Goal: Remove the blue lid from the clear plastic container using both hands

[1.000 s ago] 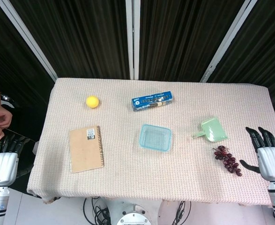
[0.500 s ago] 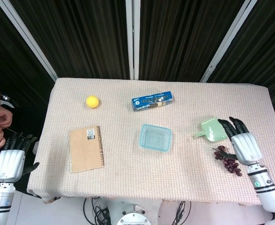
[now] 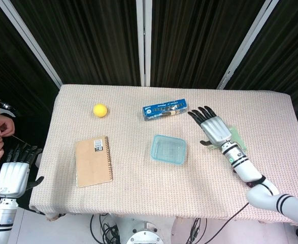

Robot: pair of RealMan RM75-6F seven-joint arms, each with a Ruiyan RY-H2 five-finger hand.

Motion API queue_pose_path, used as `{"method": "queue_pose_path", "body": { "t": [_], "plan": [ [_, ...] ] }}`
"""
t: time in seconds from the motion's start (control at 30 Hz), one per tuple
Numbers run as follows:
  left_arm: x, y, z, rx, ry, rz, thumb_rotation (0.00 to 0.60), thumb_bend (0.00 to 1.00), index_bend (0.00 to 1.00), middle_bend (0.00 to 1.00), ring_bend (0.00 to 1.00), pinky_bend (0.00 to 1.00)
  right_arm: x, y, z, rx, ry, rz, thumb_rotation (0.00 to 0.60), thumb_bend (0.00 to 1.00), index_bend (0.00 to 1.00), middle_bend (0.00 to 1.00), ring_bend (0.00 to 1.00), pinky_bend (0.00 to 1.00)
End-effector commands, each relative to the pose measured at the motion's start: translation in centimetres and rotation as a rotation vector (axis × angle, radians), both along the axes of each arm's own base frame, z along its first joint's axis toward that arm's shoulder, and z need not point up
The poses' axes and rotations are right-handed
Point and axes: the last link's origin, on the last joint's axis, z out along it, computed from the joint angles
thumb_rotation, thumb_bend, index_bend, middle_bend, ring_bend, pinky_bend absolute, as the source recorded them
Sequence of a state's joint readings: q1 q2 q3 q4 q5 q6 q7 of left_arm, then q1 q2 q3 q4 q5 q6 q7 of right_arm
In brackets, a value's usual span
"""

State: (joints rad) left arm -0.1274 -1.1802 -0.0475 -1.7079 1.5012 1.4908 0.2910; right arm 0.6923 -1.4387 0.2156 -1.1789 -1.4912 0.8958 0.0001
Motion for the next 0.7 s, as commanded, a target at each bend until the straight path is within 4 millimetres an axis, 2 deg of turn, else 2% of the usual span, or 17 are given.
{"method": "queue_pose_path", "body": {
  "t": [0.03, 0.2, 0.3, 0.5, 0.7],
  "plan": [
    [0.0, -0.1, 0.0, -0.004, 0.001, 0.004, 0.6, 0.0, 0.22, 0.17, 0.06, 0.09, 1.3, -2.1, -1.9, 0.012, 0.019, 0.008, 0.6, 0.0, 0.0, 0.05, 0.0, 0.0],
    [0.0, -0.2, -0.1, -0.008, 0.001, 0.01, 0.6, 0.0, 0.22, 0.17, 0.06, 0.09, 2.5, -3.5, -3.5, 0.02, 0.042, 0.048, 0.6, 0.0, 0.0, 0.04, 0.0, 0.0],
    [0.0, -0.3, -0.1, -0.014, 0.001, 0.014, 0.6, 0.0, 0.22, 0.17, 0.06, 0.09, 3.0, -3.3, -4.3, 0.048, 0.03, 0.076, 0.6, 0.0, 0.0, 0.04, 0.0, 0.0],
    [0.0, -0.2, -0.2, -0.022, -0.003, 0.018, 0.6, 0.0, 0.22, 0.17, 0.06, 0.09, 3.6, -1.2, -5.0, 0.118, -0.015, 0.158, 0.6, 0.0, 0.0, 0.04, 0.0, 0.0],
    [-0.1, 0.1, -0.4, -0.035, -0.004, 0.01, 0.6, 0.0, 0.22, 0.17, 0.06, 0.09, 3.8, 2.4, -5.0, 0.192, -0.044, 0.25, 0.6, 0.0, 0.0, 0.06, 0.0, 0.0]
  ]
}}
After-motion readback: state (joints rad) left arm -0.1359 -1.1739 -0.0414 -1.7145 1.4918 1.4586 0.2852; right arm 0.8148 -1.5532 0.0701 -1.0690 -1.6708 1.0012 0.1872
